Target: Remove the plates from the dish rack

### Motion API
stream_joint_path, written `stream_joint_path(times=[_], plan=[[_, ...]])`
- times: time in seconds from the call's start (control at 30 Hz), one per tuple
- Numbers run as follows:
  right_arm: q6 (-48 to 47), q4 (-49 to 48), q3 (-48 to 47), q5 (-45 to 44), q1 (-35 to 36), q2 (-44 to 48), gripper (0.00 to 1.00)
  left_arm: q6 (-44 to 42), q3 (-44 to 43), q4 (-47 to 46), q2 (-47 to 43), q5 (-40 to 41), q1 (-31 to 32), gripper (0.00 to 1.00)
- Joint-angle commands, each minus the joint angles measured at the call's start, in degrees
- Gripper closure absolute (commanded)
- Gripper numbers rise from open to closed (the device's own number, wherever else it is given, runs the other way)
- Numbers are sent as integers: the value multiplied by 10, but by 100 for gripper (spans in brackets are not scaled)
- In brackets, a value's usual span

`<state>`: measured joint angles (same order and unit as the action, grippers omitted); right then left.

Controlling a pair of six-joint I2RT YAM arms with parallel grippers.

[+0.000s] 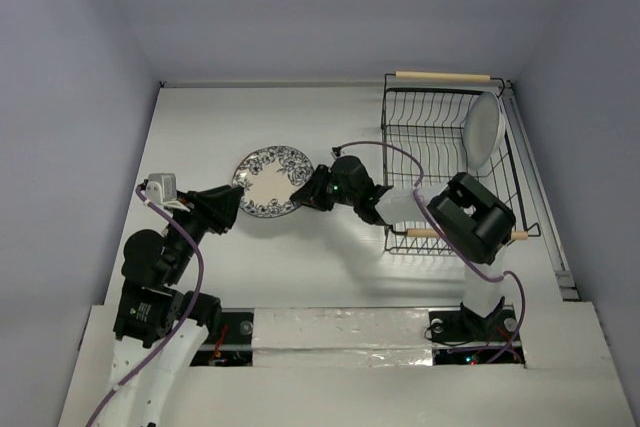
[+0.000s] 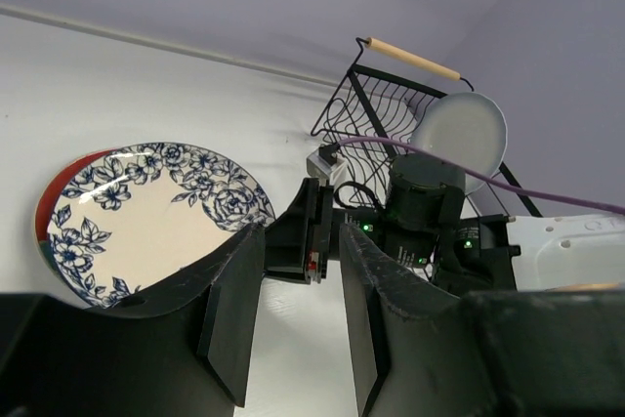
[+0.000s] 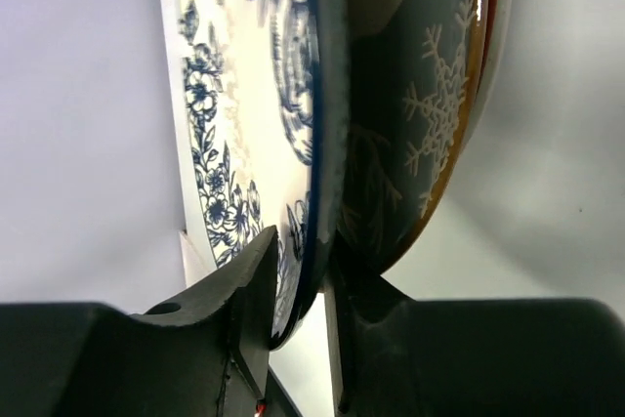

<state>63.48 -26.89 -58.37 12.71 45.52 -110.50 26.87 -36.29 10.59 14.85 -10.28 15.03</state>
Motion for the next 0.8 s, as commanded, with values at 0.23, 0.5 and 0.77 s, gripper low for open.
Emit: stream_joint_path(times=[0.23, 0.5, 0.77], plan=[[-34, -27, 4, 3, 10, 49, 36, -2, 2, -22, -4, -4, 3, 66], [-93, 60, 13, -48, 10, 107, 3, -2, 2, -22, -4, -4, 3, 66], [-143, 104, 69, -59, 15, 191, 0, -2, 1, -22, -1, -6, 3, 66]])
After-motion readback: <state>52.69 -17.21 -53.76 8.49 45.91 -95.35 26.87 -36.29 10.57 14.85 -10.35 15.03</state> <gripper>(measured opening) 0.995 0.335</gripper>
